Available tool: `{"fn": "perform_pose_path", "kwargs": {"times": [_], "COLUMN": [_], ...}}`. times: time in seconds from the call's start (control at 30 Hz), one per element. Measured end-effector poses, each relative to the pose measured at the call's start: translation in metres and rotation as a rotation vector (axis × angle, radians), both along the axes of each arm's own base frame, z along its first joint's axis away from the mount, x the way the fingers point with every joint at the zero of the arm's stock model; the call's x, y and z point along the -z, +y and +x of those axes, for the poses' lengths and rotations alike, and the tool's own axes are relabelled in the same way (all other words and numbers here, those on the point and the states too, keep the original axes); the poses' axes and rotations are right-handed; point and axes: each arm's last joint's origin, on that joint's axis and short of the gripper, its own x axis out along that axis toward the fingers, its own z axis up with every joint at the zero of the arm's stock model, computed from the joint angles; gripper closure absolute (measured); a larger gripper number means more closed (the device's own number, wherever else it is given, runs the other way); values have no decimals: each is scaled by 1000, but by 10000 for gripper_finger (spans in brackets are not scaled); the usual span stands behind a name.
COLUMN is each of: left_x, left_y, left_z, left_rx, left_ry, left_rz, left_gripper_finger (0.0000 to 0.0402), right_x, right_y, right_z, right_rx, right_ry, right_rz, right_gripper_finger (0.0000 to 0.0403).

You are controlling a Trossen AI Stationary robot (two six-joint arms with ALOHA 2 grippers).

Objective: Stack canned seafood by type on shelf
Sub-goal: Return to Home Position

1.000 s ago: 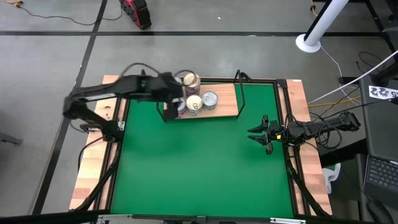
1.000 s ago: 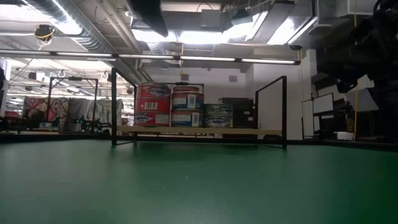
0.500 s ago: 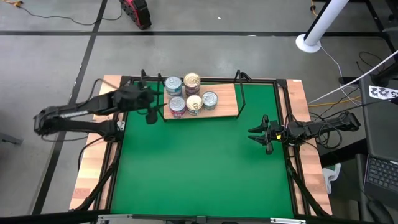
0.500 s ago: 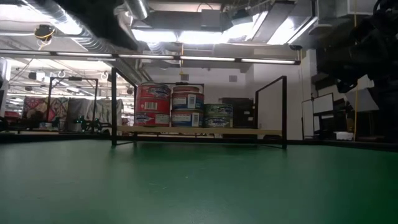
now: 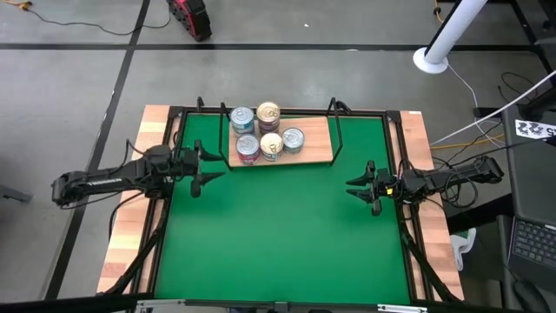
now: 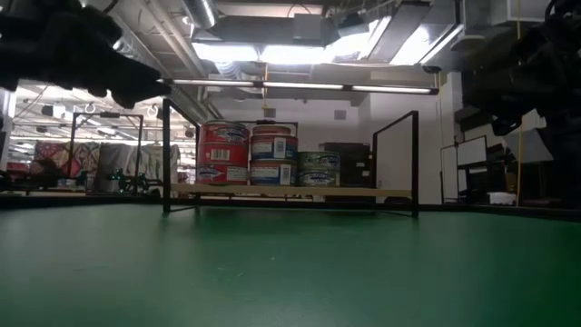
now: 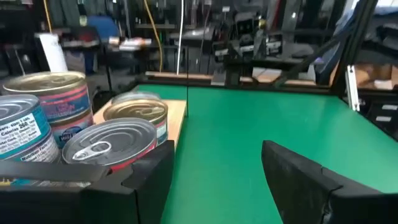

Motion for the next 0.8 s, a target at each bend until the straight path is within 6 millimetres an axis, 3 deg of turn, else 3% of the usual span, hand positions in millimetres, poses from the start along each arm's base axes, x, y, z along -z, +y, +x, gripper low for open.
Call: {"fn": "perform_pose_path", "kwargs": {"times": [0.13, 0.4, 0.8], "left_x": [10, 5, 16], "left_y": [-2, -5, -4], "left_z": [-5, -17, -21], "left_rx": [2, 0, -18], "left_ry": [-61, -121, -40], "left_rz": [24, 113, 94], "left_gripper_finger": [164, 164, 164], "right_x": [0, 0, 0], "right_y": [0, 0, 0], "right_z": [0, 0, 0], "right_rx": [0, 0, 0], "right_ry": [0, 0, 0], "right_rz": [0, 0, 0], "right_gripper_finger": [267, 267, 267]}}
